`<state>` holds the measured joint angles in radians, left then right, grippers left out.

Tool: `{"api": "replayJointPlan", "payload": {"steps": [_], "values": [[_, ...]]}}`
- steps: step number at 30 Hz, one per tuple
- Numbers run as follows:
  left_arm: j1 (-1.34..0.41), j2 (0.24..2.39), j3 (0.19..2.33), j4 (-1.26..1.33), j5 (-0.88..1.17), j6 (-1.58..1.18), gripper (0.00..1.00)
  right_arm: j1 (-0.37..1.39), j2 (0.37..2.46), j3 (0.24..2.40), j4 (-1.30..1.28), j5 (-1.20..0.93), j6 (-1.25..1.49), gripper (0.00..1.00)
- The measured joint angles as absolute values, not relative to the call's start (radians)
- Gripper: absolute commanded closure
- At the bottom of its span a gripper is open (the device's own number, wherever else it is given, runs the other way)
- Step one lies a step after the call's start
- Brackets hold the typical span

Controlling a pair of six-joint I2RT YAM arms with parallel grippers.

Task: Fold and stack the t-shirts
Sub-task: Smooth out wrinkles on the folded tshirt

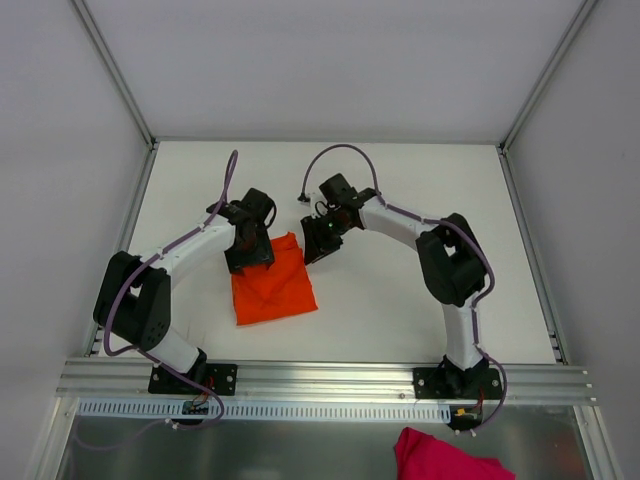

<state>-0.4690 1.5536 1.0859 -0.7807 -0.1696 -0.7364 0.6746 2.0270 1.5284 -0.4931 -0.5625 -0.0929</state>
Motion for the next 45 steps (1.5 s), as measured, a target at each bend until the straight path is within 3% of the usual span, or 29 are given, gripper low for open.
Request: {"api": "replayJointPlan", "payload": {"steps": [8,10,17,27,41,45], "values": [[-0.389,1.554,1.086,-0.734,-0.177,-0.723,0.35,0.684,2.111,1.558,-0.487,-0.557,-0.093,0.59],[-0.370,1.554,1.086,-0.724,-0.184,-0.713,0.29,0.684,2.111,1.568,-0.485,-0.557,-0.093,0.57],[-0.345,1.554,1.086,-0.693,-0.195,-0.675,0.28,0.685,2.119,1.631,-0.487,-0.549,-0.094,0.53],[-0.301,1.554,1.081,-0.667,-0.197,-0.638,0.29,0.685,2.224,1.779,-0.485,-0.542,-0.089,0.53],[-0.293,1.553,1.059,-0.650,-0.196,-0.637,0.31,0.685,2.255,1.795,-0.505,-0.539,-0.090,0.54],[-0.293,1.553,1.041,-0.639,-0.196,-0.638,0.33,0.684,2.255,1.781,-0.506,-0.539,-0.094,0.63]]}}
